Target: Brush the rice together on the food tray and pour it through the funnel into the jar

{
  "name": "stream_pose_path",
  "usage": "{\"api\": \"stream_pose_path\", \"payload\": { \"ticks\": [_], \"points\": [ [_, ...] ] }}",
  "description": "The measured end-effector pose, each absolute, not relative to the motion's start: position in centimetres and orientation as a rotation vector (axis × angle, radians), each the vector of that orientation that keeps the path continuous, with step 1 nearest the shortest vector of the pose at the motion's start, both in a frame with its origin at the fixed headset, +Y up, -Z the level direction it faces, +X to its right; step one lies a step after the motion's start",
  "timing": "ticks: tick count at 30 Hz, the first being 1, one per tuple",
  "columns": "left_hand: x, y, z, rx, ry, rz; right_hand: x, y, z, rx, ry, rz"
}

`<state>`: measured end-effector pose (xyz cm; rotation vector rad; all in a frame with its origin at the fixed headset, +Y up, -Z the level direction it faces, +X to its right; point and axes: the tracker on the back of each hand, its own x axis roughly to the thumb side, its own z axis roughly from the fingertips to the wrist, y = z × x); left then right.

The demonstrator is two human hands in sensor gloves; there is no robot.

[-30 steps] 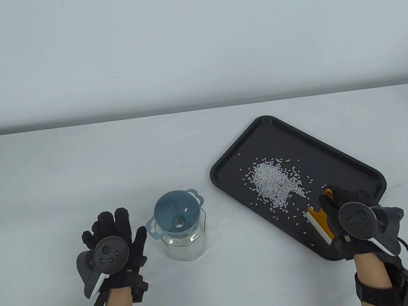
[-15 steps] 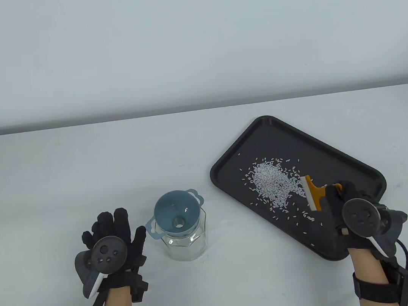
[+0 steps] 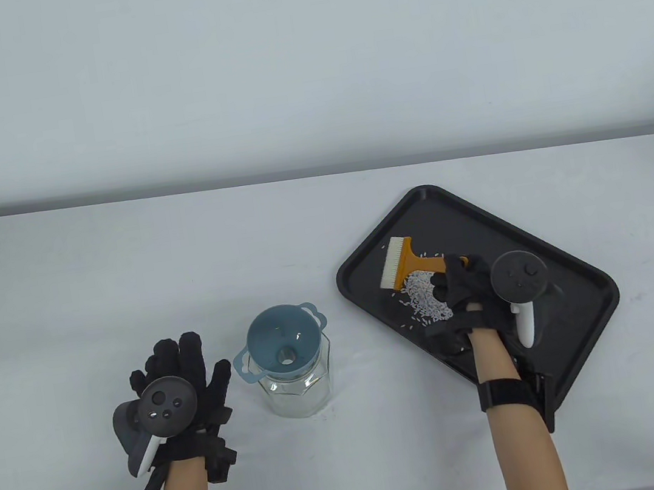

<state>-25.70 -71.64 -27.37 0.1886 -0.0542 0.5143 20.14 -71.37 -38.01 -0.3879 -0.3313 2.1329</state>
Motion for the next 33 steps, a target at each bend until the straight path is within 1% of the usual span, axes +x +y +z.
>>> {"api": "stream_pose_path", "payload": {
  "ticks": [4, 7, 11, 13, 21, 24, 28, 33],
  "points": [
    [-25.7, -71.6, -27.5, 0.188, -0.064, 0.522, 18.5, -73.1, -39.4, -0.423, -0.268, 2.18],
    [-25.7, -71.6, -27.5, 0.191, -0.068, 0.53, 18.3, -73.4, -39.6, -0.448, -0.248, 2.305],
    [-25.8, -71.6, -27.5, 0.192, -0.061, 0.54, 18.9, -72.9, -39.4, -0.467, -0.28, 2.34],
    [-25.8, -71.6, -27.5, 0.194, -0.06, 0.545, 19.1, -72.7, -39.4, -0.479, -0.257, 2.288],
    [-25.9, -71.6, -27.4, 0.196, -0.056, 0.564, 18.8, -72.0, -39.4, -0.406, -0.232, 2.348],
    [-25.9, -71.6, -27.4, 0.194, -0.055, 0.57, 18.5, -72.0, -39.5, -0.352, -0.184, 2.386],
    [-25.9, -71.6, -27.4, 0.187, -0.058, 0.582, 18.8, -71.9, -38.9, -0.353, -0.132, 2.436],
    [-25.9, -71.6, -27.5, 0.184, -0.06, 0.595, 21.0, -70.7, -37.0, -0.356, 0.003, 2.552]
  ]
}}
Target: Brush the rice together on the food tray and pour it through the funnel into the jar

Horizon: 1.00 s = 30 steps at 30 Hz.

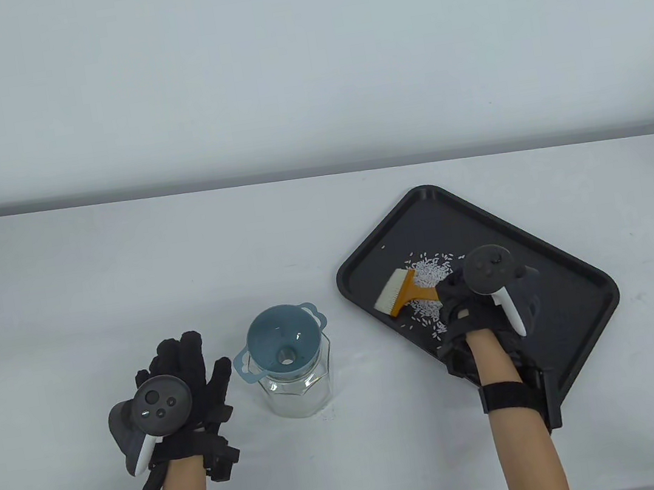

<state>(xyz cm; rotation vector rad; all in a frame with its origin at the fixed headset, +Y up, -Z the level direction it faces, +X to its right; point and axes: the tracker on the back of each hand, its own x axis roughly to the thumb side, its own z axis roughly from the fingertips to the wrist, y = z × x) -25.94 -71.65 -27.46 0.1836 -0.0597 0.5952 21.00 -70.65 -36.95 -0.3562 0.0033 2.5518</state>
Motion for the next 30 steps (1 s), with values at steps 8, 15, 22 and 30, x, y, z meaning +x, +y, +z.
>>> {"api": "stream_pose_path", "payload": {
  "ticks": [8, 15, 22, 30],
  "points": [
    [-25.9, -71.8, -27.3, 0.167, -0.05, 0.608, 27.1, -66.5, -30.6, -0.357, 0.246, 2.775],
    [-25.9, -71.8, -27.3, 0.164, -0.046, 0.61, 29.5, -64.1, -28.6, -0.298, 0.182, 2.645],
    [-26.1, -71.7, -27.3, 0.168, -0.04, 0.618, 25.7, -64.8, -31.9, -0.228, -0.218, 2.415],
    [-26.2, -71.5, -27.2, 0.173, -0.046, 0.646, 19.6, -69.7, -39.1, -0.404, -0.329, 2.3]
  ]
}}
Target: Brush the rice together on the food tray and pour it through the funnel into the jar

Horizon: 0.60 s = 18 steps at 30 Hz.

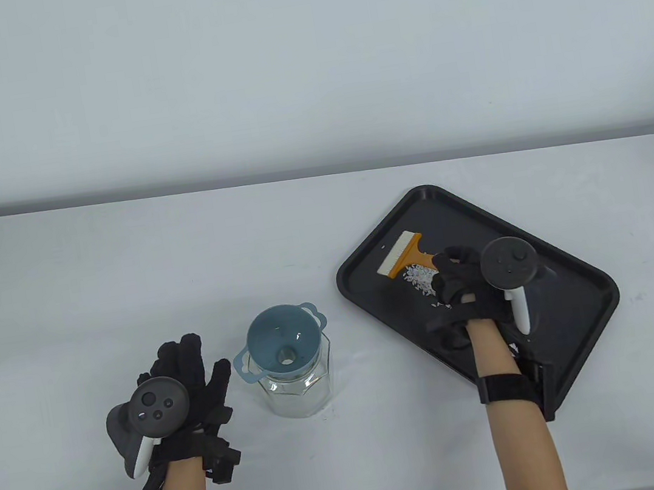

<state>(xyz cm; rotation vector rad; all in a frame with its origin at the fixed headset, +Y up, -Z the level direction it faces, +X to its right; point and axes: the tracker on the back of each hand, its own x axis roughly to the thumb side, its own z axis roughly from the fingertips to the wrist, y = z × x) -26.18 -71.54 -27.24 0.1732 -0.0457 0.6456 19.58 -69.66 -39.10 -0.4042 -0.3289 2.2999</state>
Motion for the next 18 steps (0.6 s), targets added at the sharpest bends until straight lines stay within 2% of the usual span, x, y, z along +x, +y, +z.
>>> {"api": "stream_pose_path", "payload": {
  "ticks": [5, 11, 18],
  "points": [
    [-26.2, -71.2, -27.2, 0.191, -0.056, 0.677, 18.0, -71.7, -41.6, -0.501, -0.324, 2.242],
    [-26.4, -71.1, -27.3, 0.2, -0.056, 0.692, 17.7, -72.1, -42.1, -0.505, -0.272, 2.605],
    [-26.4, -71.2, -27.1, 0.201, -0.057, 0.705, 22.3, -71.1, -39.0, -0.481, 0.098, 2.603]
  ]
}}
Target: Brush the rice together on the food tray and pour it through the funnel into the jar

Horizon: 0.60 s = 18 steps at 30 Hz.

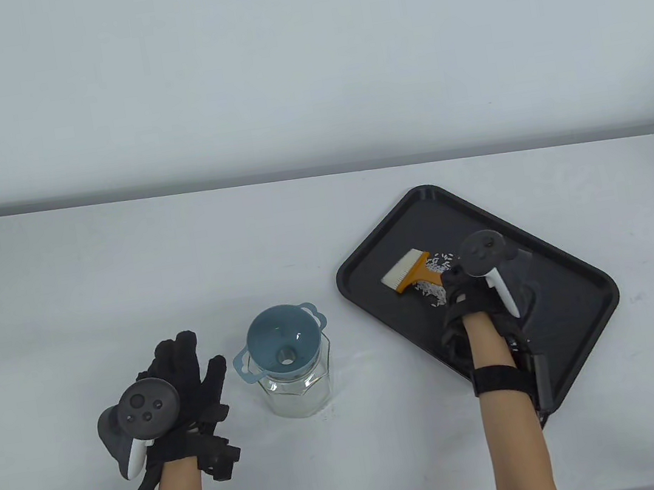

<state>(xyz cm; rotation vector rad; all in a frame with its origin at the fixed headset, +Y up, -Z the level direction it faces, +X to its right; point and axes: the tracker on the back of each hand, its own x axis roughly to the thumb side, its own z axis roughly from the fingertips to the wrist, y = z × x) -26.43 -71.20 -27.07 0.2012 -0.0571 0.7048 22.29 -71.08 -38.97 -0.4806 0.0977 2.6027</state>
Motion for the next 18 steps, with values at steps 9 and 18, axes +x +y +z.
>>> {"api": "stream_pose_path", "payload": {
  "ticks": [9, 18],
  "points": [
    [-26.0, -71.3, -26.9, 0.194, -0.063, 0.699, 30.5, -67.7, -31.4, -0.44, 0.505, 2.679],
    [-26.2, -71.3, -27.0, 0.196, -0.058, 0.705, 29.1, -64.1, -30.0, -0.266, 0.171, 2.576]
  ]
}}
